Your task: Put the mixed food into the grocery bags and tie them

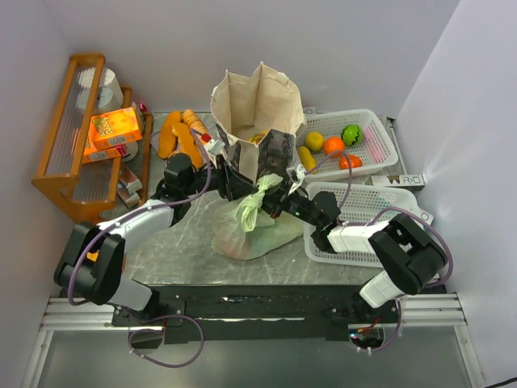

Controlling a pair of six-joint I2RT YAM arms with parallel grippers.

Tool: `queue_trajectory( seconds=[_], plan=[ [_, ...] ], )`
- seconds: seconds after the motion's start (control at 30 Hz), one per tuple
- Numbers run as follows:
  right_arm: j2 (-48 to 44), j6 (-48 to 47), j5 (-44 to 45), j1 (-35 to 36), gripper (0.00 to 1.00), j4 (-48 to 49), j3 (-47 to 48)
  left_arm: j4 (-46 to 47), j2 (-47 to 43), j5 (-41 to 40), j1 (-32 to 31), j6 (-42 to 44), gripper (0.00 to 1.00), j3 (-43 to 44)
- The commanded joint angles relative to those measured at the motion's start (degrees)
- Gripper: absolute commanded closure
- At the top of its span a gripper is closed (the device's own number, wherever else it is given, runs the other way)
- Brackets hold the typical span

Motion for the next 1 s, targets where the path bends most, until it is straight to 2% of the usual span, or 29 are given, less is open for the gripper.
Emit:
queue_trajectory(
  seconds=[0.0,0.3,0.37,0.47,0.5,0.6,0.63,0.67,0.7,0.77,0.8,0.87,0.9,0.97],
  plan=[
    [0.4,1.5,-5.2,-0.6,1.00,10.0,3.1,11.6,1.6,5.1,0.0,-3.5,0.38,-0.7],
    [1.2,3.2,-7.0,-1.6,1.00,11.0,3.5,20.8,4.5,10.2,0.0,-10.2,0.53,-3.1],
    [1.0,3.1,-7.2,-1.8,1.00,10.6,3.5,23.0,5.3,10.6,0.0,-11.7,0.60,-3.3],
    [0.7,2.8,-7.1,-1.8,1.00,10.3,3.3,27.8,6.7,11.6,0.0,-14.8,0.77,-3.4],
    [0.5,2.9,-7.1,-1.8,1.00,10.3,3.3,29.0,6.9,11.8,0.0,-15.8,0.85,-3.5],
    [0.6,2.9,-7.4,-2.0,1.00,10.4,3.2,31.3,6.9,12.2,0.1,-17.8,0.99,-4.0],
    [0.6,2.9,-7.3,-2.1,1.00,10.4,3.2,31.0,6.6,11.9,0.0,-17.5,0.98,-4.0],
    [0.6,2.9,-7.4,-2.3,1.00,10.3,3.0,29.5,5.6,11.7,0.0,-17.1,0.97,-3.9],
    [0.4,2.9,-7.3,-2.4,1.00,10.3,2.9,28.0,5.0,11.0,0.0,-16.5,0.88,-3.7],
    [0.3,2.7,-7.2,-2.6,1.00,10.0,2.7,23.6,2.6,9.0,0.1,-12.9,0.55,-2.8],
    [0.1,2.7,-7.0,-2.6,1.00,9.6,2.6,17.7,1.8,8.1,0.0,-11.1,0.29,-2.5],
    [-0.8,2.2,-6.2,-2.7,1.00,8.1,2.4,12.8,-1.5,4.1,0.0,-6.9,0.16,-2.0],
    [-1.0,1.9,-6.0,-2.7,1.00,7.8,2.1,7.5,-2.6,2.4,0.0,-5.5,0.11,-1.7],
    [-1.8,1.4,-5.6,-2.7,1.00,6.1,1.9,0.7,-6.2,-4.6,0.0,-0.7,0.07,-0.2]
  ],
)
